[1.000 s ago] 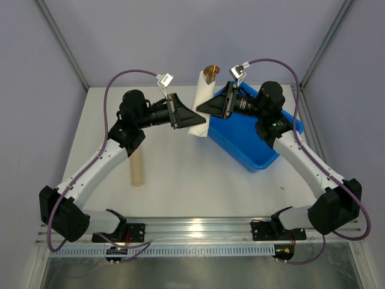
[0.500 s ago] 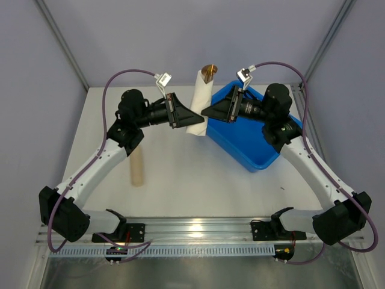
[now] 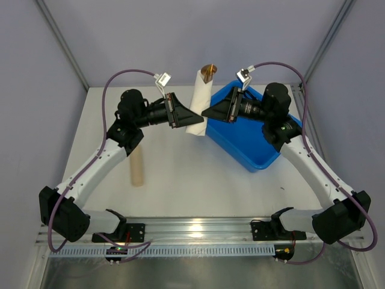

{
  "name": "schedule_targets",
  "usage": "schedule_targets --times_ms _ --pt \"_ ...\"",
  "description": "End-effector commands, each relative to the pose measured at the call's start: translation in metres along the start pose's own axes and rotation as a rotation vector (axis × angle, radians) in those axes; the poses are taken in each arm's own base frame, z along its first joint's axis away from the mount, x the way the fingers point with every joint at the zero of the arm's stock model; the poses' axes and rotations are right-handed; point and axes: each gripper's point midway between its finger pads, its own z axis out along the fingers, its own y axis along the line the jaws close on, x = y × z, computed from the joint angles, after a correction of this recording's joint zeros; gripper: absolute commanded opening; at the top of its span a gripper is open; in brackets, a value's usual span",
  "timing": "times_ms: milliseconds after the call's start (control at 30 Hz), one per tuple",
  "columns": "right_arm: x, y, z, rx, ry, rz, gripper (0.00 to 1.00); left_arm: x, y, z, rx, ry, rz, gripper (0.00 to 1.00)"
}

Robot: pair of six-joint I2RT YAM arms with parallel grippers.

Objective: Place the utensils on the paper napkin and roll it up
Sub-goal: Roll the napkin.

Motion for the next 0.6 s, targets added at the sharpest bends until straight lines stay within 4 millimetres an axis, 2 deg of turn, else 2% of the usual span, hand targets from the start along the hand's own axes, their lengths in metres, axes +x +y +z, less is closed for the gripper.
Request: schedule_targets --times_ms 0,233,400,500,567 --pt "-0.014 0.019 0.001 -0.045 -0.021 -0.063 0.33 -0.008 -0.026 -0.007 0.083 -0.017 0.076 0.00" --pt "-0.023 0.021 0.007 -0.073 -0.038 -0.061 0.31 -0.007 -0.029 -0.006 0.103 -0.009 0.073 0.00" --pt "-0.030 0.024 0.012 -0.091 -0.036 -0.060 0.18 -0.008 -0.031 -0.006 0.116 -0.003 0.074 0.00" --pt "-0.032 0.026 0.013 -0.105 -0.038 -0.060 0.04 -0.008 -0.031 -0.006 0.124 0.001 0.071 0.00" --pt "-0.031 0.029 0.013 -0.124 -0.036 -0.062 0.04 -0.008 -0.032 -0.006 0.127 0.001 0.072 0.00"
